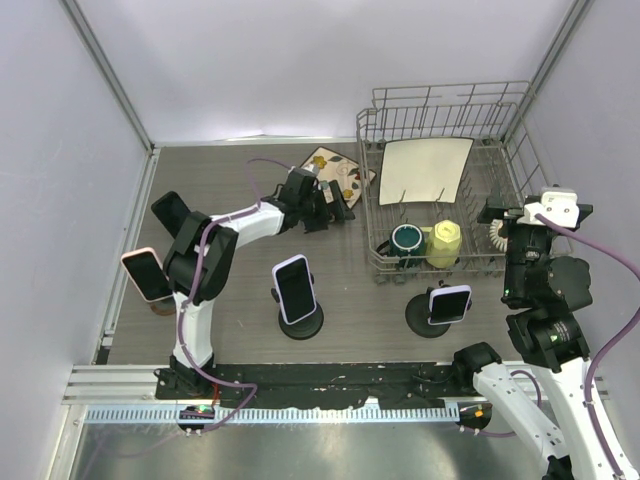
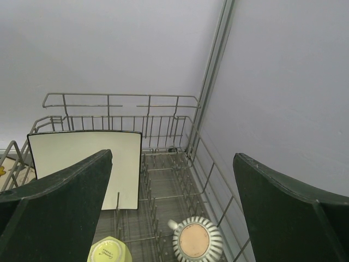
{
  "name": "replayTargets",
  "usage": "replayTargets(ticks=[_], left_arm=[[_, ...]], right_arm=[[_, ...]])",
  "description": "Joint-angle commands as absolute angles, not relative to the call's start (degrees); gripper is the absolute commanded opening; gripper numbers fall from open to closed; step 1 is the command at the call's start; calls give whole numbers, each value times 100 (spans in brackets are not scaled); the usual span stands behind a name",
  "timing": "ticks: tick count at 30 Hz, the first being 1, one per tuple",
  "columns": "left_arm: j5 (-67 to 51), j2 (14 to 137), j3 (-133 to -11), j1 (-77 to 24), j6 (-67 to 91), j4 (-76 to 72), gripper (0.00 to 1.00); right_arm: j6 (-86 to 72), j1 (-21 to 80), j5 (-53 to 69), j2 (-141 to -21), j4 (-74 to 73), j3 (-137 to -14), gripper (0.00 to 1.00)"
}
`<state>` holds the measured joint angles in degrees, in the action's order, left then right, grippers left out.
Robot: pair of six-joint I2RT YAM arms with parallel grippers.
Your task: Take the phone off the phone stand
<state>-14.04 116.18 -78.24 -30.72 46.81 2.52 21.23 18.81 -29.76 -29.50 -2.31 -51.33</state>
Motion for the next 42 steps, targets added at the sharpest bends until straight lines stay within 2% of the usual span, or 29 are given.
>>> replayTargets(ticks=[1, 8, 26, 32, 42], left_arm=[[-1178, 11601, -7787, -3129, 5238, -448, 100], [-1354, 11751, -7673, -3304, 5906, -1089, 100], [-783, 12146, -7743, -3454, 6267, -1073, 100], [-484, 12269, -8007, -3217, 6231, -923, 100], [-334, 12348, -8446, -2189, 5942, -677, 100]], right_arm=[[2136, 1907, -2892, -2936, -167, -5300, 98], [2197, 1907, -2997, -2830, -228, -5300, 98], [2162, 1907, -2979, -2839, -229, -5282, 98], [2206, 1907, -3006, -2769, -325, -5291, 98], [2136, 1907, -2989, -2707, -360, -5282, 98]])
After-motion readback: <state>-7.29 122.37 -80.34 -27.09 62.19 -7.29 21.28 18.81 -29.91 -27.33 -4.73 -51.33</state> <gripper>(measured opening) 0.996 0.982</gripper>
